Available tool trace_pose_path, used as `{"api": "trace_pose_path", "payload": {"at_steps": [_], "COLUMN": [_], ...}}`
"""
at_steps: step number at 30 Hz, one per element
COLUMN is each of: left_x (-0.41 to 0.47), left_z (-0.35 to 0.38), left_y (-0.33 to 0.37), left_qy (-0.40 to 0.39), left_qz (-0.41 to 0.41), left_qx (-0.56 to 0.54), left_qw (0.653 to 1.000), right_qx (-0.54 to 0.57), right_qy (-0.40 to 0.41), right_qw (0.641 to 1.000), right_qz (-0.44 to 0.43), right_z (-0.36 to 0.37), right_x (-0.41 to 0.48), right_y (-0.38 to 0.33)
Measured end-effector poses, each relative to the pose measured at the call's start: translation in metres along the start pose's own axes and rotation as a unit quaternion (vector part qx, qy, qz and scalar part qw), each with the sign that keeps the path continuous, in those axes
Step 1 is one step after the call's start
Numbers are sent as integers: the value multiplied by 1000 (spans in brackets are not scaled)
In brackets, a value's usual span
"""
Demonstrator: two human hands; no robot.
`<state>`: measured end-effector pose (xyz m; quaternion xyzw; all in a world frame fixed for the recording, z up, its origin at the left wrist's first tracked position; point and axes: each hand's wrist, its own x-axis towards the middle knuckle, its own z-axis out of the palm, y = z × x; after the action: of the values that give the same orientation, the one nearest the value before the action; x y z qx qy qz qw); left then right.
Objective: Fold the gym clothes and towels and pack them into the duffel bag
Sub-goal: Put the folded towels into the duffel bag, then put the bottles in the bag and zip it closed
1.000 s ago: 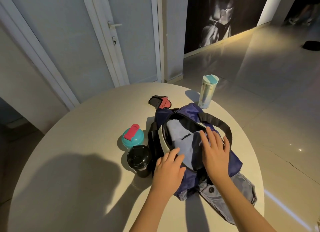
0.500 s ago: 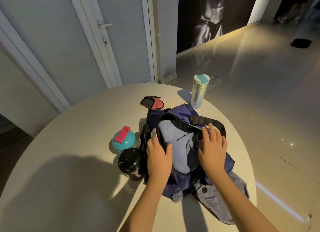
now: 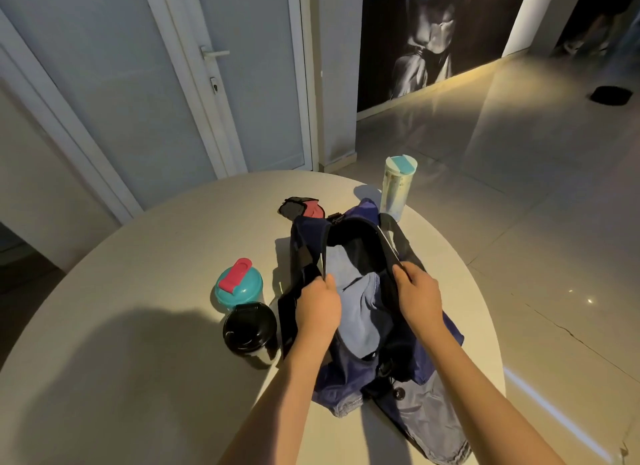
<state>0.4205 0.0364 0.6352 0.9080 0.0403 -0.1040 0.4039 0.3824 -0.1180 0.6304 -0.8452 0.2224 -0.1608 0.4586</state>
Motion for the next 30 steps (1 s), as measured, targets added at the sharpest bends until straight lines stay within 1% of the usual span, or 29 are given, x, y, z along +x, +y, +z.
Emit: {"api": "trace_pose_path", "payload": {"at_steps": [4, 9, 17, 24, 30], "left_x": [-8, -29, -86, -136, -188], "left_z": [-13, -24, -52, -95, -152], "left_y": [27, 60, 100, 103, 85], "left_qy": [30, 31, 28, 24, 44], "left_qz": [14, 31, 103, 143, 172], "left_qx": [-73, -123, -192, -204, -218], "left_qw": [997, 992, 976, 968, 959], "right_qx": [67, 50, 42, 56, 39], "right_qy": [3, -9, 16, 54, 43], "right_qw": [997, 996, 991, 979, 974], "right_qz": [-40, -74, -126, -190, -220], "right_z": [-13, -34, -72, -91, -92], "right_x": [-2, -9, -36, -87, -142], "right_y": [-29, -62, -100, -150, -202]}}
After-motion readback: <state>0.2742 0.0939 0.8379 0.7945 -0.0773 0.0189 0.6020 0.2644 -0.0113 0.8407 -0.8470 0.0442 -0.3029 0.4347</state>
